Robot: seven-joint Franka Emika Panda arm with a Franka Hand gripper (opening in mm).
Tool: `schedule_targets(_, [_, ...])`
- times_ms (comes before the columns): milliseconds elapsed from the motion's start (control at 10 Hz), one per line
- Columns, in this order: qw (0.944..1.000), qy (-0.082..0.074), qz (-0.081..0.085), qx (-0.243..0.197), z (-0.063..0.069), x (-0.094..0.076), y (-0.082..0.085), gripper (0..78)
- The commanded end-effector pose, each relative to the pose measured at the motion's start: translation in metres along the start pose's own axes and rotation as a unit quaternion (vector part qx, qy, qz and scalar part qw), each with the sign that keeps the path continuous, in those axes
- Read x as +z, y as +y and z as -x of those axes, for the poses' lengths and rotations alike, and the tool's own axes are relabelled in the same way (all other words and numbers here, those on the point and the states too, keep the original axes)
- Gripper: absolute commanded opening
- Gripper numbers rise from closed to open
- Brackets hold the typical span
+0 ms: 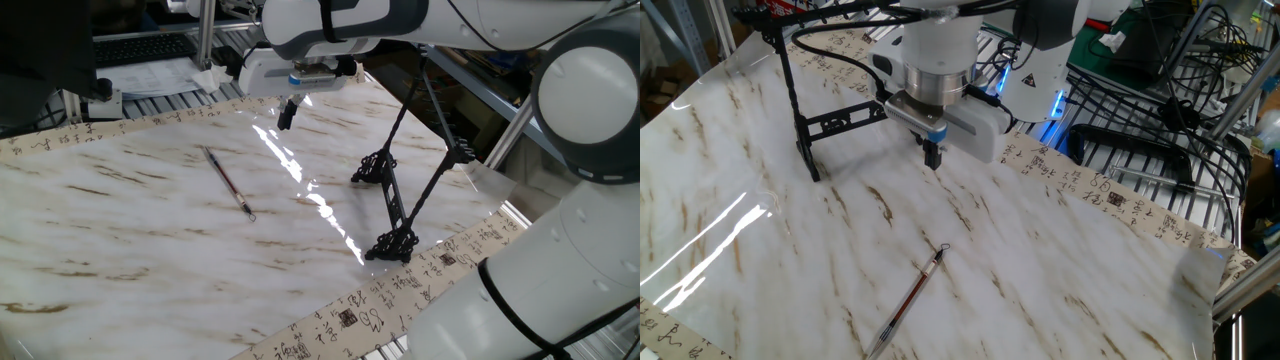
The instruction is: Place the brush on the pen rack
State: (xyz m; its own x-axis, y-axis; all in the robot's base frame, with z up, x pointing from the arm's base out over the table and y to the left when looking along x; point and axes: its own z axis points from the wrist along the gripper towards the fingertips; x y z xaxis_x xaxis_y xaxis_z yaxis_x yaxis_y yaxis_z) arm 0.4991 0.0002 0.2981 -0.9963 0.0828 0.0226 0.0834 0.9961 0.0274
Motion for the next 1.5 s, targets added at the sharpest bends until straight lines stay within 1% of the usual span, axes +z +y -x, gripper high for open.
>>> schedule_targets(100, [0.9977, 0.011, 0.024, 0.063, 0.000, 0.000, 0.000, 0.0])
schedule_targets(200, [0.9974, 0.011, 0.029, 0.065, 0.002, -0.001, 0.001, 0.0])
schedule_targets(500, [0.9975, 0.009, 0.028, 0.065, 0.013, -0.002, 0.002, 0.0])
schedule_targets(1200, [0.9968, 0.012, 0.027, 0.075, 0.014, -0.003, 0.003, 0.0])
schedule_targets(1500, [0.9970, 0.010, 0.022, 0.073, 0.014, -0.004, 0.003, 0.0])
